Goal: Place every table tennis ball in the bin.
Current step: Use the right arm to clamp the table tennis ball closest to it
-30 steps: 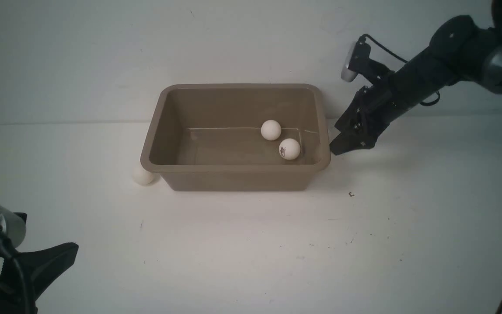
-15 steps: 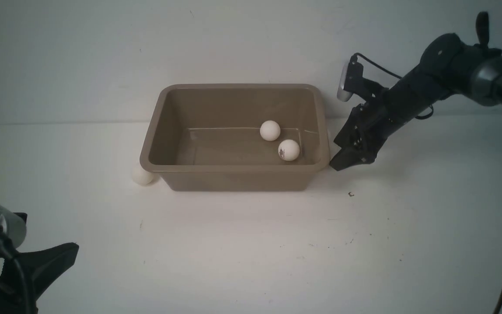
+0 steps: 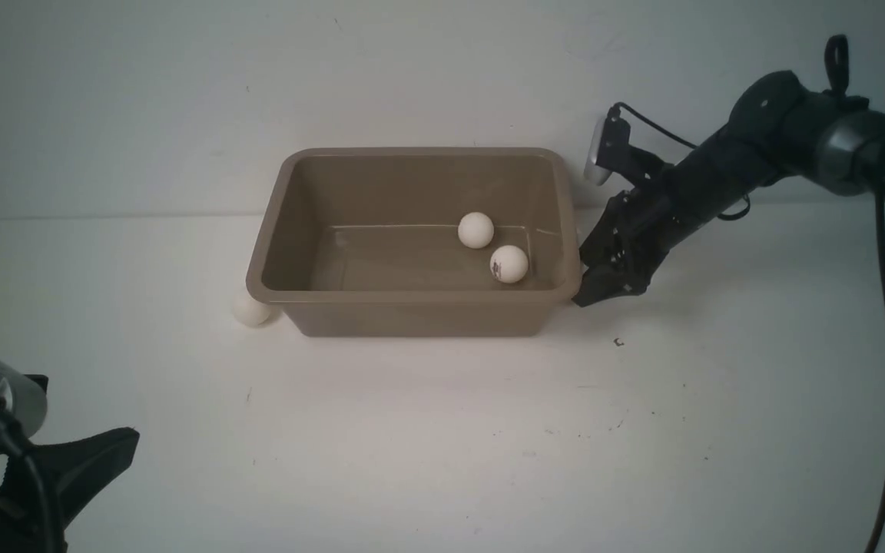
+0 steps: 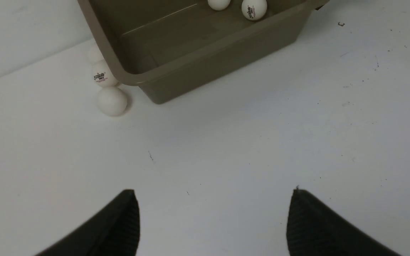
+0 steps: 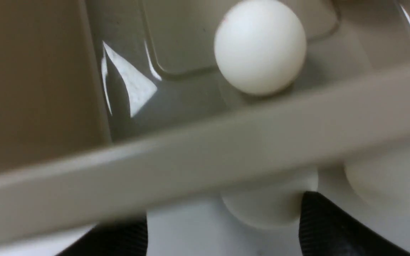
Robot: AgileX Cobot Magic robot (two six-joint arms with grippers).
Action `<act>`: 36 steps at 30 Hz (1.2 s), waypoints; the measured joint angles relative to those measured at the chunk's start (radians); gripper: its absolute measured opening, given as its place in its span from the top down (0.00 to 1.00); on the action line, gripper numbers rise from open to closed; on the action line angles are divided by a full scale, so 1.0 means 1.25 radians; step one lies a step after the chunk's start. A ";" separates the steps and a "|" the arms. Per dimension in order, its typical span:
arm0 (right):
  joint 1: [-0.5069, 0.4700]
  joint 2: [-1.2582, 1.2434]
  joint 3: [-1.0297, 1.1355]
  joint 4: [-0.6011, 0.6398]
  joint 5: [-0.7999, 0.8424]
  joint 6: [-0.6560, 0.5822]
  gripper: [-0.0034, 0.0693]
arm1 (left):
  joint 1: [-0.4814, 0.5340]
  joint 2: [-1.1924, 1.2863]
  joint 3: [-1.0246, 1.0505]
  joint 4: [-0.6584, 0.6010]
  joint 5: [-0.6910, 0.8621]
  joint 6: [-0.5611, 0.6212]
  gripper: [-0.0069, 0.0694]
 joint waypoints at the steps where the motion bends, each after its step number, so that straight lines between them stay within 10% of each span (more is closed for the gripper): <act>1: 0.001 0.000 0.000 0.000 0.000 0.000 0.25 | 0.000 0.000 0.000 0.000 0.000 0.000 0.26; 24: 0.019 0.000 0.000 -0.095 -0.060 0.100 0.45 | 0.000 0.000 0.000 0.000 0.000 0.000 0.26; 36: 0.019 0.000 0.000 -0.062 -0.060 0.129 0.24 | 0.000 0.000 0.000 0.000 0.000 0.000 0.26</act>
